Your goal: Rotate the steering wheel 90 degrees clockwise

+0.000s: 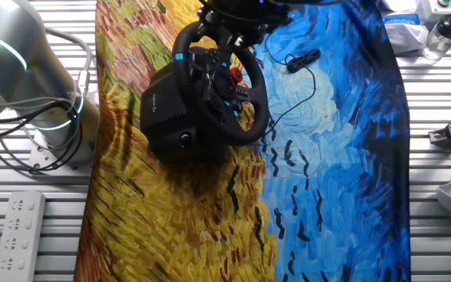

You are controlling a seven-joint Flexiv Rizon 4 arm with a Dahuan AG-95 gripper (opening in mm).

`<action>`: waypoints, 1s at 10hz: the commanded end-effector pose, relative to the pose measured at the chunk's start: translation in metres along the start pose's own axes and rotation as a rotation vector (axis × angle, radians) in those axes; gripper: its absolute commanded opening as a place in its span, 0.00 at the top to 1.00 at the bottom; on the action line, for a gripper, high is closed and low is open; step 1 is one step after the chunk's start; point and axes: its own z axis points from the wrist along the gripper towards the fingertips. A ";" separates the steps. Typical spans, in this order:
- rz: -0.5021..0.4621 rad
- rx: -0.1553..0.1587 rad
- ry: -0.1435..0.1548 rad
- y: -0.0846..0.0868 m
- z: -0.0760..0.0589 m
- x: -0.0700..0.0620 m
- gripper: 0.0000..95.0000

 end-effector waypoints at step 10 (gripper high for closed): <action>-0.002 -0.060 0.010 0.000 0.003 -0.005 0.60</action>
